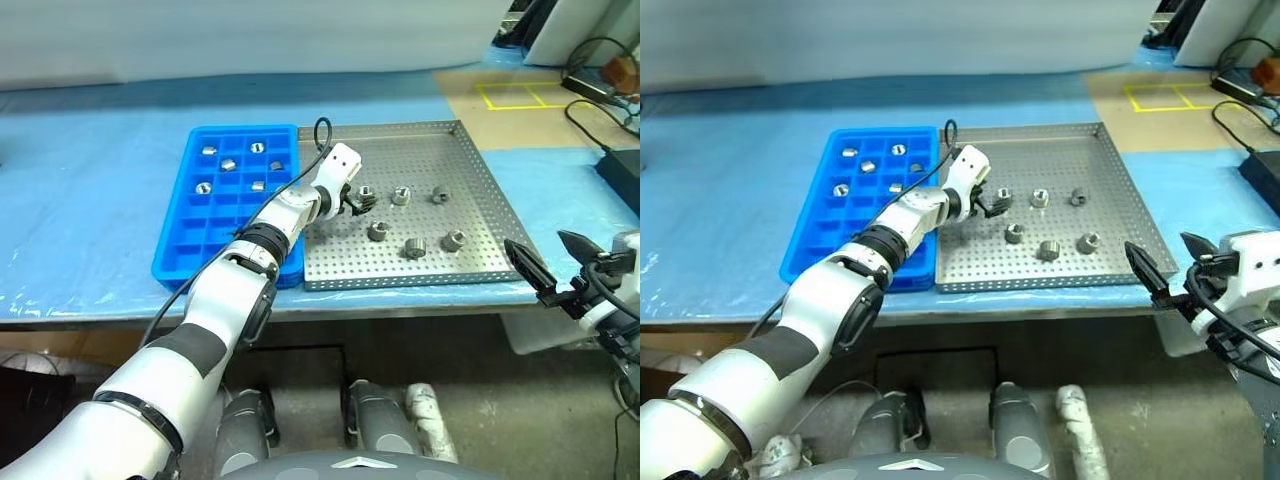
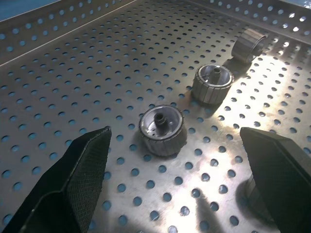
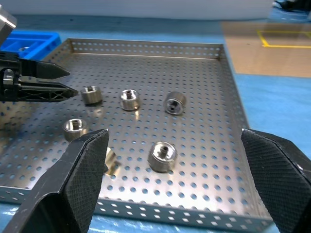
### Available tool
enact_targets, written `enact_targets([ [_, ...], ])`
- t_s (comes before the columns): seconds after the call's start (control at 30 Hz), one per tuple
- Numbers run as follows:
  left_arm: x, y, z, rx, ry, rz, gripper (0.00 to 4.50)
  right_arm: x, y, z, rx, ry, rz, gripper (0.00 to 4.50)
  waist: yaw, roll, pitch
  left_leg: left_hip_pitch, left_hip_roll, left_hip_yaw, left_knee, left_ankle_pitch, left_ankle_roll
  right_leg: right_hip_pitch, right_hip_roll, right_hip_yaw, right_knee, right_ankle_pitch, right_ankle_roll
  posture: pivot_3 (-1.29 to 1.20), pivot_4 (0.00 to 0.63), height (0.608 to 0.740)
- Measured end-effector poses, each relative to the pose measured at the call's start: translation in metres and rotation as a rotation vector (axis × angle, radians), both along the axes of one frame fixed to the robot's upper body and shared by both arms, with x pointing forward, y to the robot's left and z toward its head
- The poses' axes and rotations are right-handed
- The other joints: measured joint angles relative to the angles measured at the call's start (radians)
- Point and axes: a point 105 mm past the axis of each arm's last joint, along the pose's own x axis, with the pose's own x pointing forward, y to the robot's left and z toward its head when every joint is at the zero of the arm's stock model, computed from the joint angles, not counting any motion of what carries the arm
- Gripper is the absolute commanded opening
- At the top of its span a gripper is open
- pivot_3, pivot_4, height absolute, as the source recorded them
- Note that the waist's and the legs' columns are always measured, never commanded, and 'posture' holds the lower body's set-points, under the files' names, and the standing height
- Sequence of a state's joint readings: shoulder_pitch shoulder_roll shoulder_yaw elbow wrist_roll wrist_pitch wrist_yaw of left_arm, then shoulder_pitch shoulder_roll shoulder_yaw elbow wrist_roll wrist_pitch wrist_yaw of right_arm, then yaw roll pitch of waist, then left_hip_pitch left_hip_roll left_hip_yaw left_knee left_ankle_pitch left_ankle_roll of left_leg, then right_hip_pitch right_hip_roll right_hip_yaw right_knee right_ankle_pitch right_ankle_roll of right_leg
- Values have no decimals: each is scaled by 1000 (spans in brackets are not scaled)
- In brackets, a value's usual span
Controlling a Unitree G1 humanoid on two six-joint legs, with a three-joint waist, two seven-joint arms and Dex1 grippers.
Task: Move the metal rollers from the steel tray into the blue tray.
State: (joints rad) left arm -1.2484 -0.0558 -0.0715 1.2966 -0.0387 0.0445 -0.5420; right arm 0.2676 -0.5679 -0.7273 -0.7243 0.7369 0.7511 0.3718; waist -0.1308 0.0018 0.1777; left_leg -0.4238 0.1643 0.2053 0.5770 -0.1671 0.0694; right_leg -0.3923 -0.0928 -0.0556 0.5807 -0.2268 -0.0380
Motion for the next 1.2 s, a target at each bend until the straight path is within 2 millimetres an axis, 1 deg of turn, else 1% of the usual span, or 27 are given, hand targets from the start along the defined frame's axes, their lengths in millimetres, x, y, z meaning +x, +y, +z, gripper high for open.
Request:
enact_targets([
  [0.13, -1, -4, -3, -3, 8, 16, 4500, -11, 0, -5, 5, 15, -37, 4477, -55, 1, -1, -2, -2, 0, 1, -4, 5, 4, -2, -2, -9, 2, 3, -899, 150, 740],
  [0.2, 0, -4, -3, -12, 15, 42, 4500, -15, 1, -2, -1, 6, -52, 4477, -90, 1, -1, -4, -4, 0, 2, -6, 8, 3, -4, -2, -10, 2, 4, -930, 150, 740],
  [0.27, 2, -4, -4, -10, 18, 72, 4500, -20, 0, 0, -11, 3, -71, 4477, -126, 1, -1, -5, -8, -1, 3, -7, 10, 3, -8, -4, -10, 1, 8, -947, 150, 740],
  [0.43, 6, -1, -3, -29, 32, 138, 4500, -32, -7, -1, -13, 9, -124, 4477, -196, 1, -1, -10, -17, -4, 5, -10, 15, 4, -18, -10, -10, -3, 18, -966, 150, 740],
  [0.5, 10, 3, -2, -25, 22, 184, 4500, -35, -7, 0, -17, 8, -131, 4477, -226, 1, -1, -13, -19, -7, 7, -12, 18, 4, -21, -13, -11, -3, 20, -966, 150, 740],
  [0.6, 19, 17, 2, -33, -8, 285, 4500, -36, -7, 2, -18, 0, -137, 4477, -266, 1, -1, -17, -21, -10, 13, -15, 22, 5, -25, -18, -11, -4, 25, -962, 150, 740],
  [0.63, 22, 23, 4, -40, -19, 323, 4500, -36, -8, 2, -19, 1, -140, 4477, -276, 1, -1, -18, -22, -10, 14, -16, 23, 6, -26, -19, -11, -5, 28, -959, 150, 740],
  [0.67, 25, 29, 6, -52, -25, 364, 4500, -36, -7, 3, -22, -1, -140, 4477, -286, 1, -1, -18, -24, -12, 16, -17, 23, 7, -28, -21, -11, -8, 33, -957, 150, 740],
  [0.77, 32, 45, 11, -70, -42, 466, 4500, -35, -7, 5, -34, -7, -135, 4477, -310, 2, -1, -20, -29, -16, 20, -21, 24, 10, -33, -23, -11, -10, 38, -945, 150, 740],
  [0.83, 35, 53, 12, -77, -45, 508, 4500, -34, -7, 6, -43, -9, -131, 4477, -323, 1, -1, -22, -32, -19, 21, -23, 26, 11, -35, -24, -12, -10, 39, -936, 150, 740],
  [0.97, 36, 56, 12, -82, -42, 530, 4500, -32, -12, 5, -46, 5, -130, 4477, -328, 2, 0, -25, -36, -23, 22, -24, 29, 11, -38, -24, -15, -9, 40, -911, 150, 740],
  [1.03, 36, 59, 9, -74, -38, 542, 4500, -30, -14, 6, -55, 9, -123, 4477, -329, 2, -1, -26, -38, -25, 23, -24, 30, 11, -39, -25, -15, -6, 38, -902, 150, 740],
  [1.13, 36, 68, -1, -46, -14, 576, 4500, -26, -17, 9, -70, 7, -113, 4477, -330, 2, -1, -28, -38, -27, 23, -23, 32, 11, -39, -27, -15, -5, 39, -888, 150, 740],
  [1.2, 37, 73, -4, -29, -6, 599, 4500, -24, -18, 11, -80, 6, -109, 4477, -330, 2, -1, -29, -38, -28, 23, -23, 32, 11, -39, -28, -15, -5, 40, -882, 150, 740],
])
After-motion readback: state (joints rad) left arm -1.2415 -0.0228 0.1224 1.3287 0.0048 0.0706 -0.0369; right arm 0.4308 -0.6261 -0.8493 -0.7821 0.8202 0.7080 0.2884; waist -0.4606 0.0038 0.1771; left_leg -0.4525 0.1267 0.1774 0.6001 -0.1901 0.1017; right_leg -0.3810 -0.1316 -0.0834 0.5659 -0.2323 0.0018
